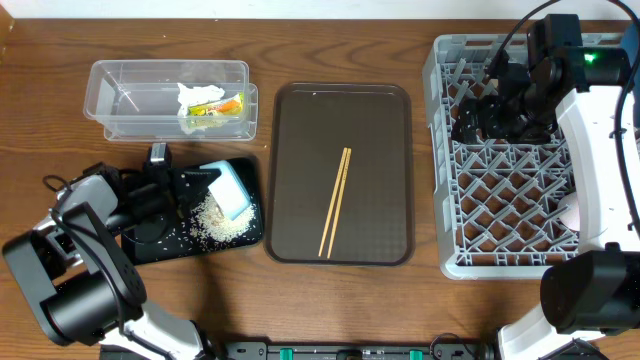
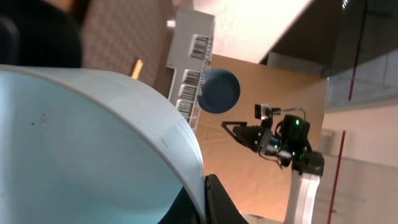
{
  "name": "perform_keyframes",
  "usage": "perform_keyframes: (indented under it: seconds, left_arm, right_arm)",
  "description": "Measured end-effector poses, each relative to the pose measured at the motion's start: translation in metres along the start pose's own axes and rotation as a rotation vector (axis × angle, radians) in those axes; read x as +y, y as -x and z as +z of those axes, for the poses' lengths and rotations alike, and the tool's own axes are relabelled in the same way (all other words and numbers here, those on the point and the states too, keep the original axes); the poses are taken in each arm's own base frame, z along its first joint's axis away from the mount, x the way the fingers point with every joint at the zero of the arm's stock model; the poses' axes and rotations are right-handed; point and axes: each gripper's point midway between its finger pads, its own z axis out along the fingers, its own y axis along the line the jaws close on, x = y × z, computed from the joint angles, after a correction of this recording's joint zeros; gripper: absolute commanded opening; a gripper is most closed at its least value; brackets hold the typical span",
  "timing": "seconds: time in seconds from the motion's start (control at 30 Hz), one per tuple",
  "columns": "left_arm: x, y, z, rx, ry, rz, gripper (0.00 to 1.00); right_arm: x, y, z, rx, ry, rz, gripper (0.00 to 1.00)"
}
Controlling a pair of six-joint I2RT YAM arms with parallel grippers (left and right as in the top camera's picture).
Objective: Sort waste into correct bins and load items into the dishwasher rack
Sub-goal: 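Bring the emptied bowl back and set it on the brown tray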
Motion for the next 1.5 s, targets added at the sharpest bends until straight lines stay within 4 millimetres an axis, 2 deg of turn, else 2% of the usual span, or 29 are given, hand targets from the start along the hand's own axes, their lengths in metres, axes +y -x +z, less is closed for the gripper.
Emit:
perform_keyframes:
  seconds: [0.2, 0.3, 0.4, 0.67, 0.87, 1.13, 1.23, 1.33, 1.5]
  left_arm:
    - [-0.026, -0.018, 0.010, 0.036, 0.018, 0.184, 0.06]
    - [-0.038, -0.037, 0.020, 0.079, 0.089, 0.318, 0.06]
    - [-0.039, -0.061, 0.037, 0.156, 0.201, 0.468, 0.07]
    - [-0.007, -0.102, 0.101, 0.361, 0.486, 0.738, 0.07]
    - [0.016, -0.129, 0.149, 0.414, 0.650, 0.892, 0.08]
    - [0.058, -0.146, 0.189, 0.385, 0.853, 0.997, 0.11]
    - [0.074, -0.148, 0.197, 0.387, 0.898, 1.006, 0.13]
    - [0.082, -0.144, 0.197, 0.378, 0.933, 0.998, 0.17]
    - [0.083, -0.140, 0.196, 0.359, 0.950, 0.998, 0.46]
  right_arm:
    - [0.000, 0.000, 0.000, 0.000, 0.000, 0.000, 0.99]
    - [0.000, 0.000, 0.000, 0.000, 0.000, 0.000, 0.99]
    - [0.000, 0.000, 0.000, 0.000, 0.000, 0.000, 0.99]
    - [0.000, 0.000, 0.000, 0.000, 0.000, 0.000, 0.99]
    - [0.000, 0.000, 0.000, 0.000, 0.000, 0.000, 0.99]
    - [0.000, 0.000, 0.000, 0.000, 0.000, 0.000, 0.99]
    - [0.000, 0.000, 0.000, 0.000, 0.000, 0.000, 0.99]
    - [0.000, 0.000, 0.000, 0.000, 0.000, 0.000, 0.99]
    - [0.000, 0.000, 0.000, 0.000, 0.000, 0.000, 0.99]
